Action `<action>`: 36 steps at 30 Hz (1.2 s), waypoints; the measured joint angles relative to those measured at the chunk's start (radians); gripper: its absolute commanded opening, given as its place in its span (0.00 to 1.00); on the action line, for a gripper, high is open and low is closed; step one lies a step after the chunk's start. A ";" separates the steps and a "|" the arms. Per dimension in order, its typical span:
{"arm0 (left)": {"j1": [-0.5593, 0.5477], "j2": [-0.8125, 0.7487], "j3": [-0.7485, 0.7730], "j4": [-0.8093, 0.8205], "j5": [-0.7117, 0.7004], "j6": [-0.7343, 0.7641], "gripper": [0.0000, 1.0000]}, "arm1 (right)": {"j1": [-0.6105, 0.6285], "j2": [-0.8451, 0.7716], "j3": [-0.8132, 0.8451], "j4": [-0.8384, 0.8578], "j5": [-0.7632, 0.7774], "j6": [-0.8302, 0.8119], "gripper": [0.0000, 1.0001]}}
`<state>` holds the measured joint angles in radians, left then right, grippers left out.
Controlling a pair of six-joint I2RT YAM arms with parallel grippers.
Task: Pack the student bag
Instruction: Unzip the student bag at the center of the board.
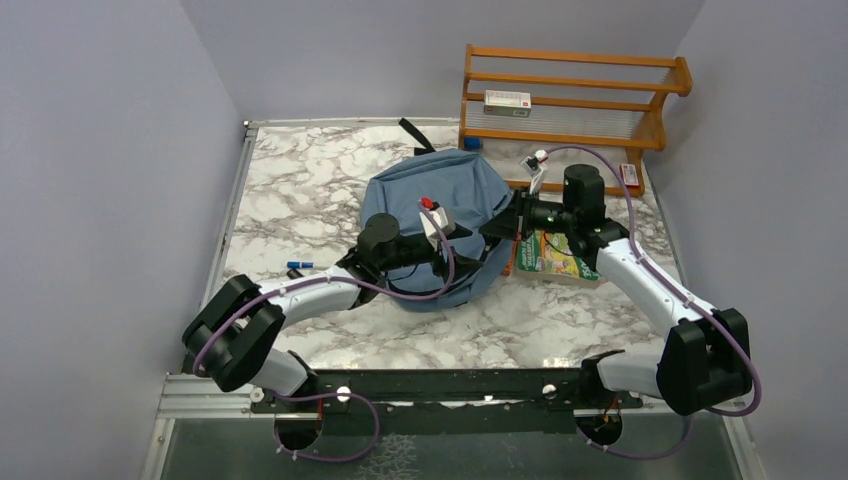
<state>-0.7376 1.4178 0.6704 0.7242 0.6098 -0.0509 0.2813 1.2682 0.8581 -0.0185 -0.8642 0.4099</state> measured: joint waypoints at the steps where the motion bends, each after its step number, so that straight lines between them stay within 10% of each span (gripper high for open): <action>1: -0.010 0.008 0.000 0.027 -0.021 0.001 0.74 | 0.000 0.000 -0.002 0.005 -0.002 0.000 0.01; 36: -0.022 0.283 0.007 0.487 -0.087 -0.272 0.37 | 0.000 -0.008 -0.043 0.042 -0.017 0.029 0.01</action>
<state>-0.7597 1.7008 0.6777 1.2114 0.5228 -0.3225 0.2813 1.2606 0.8150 0.0231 -0.8810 0.4385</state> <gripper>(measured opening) 0.406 0.012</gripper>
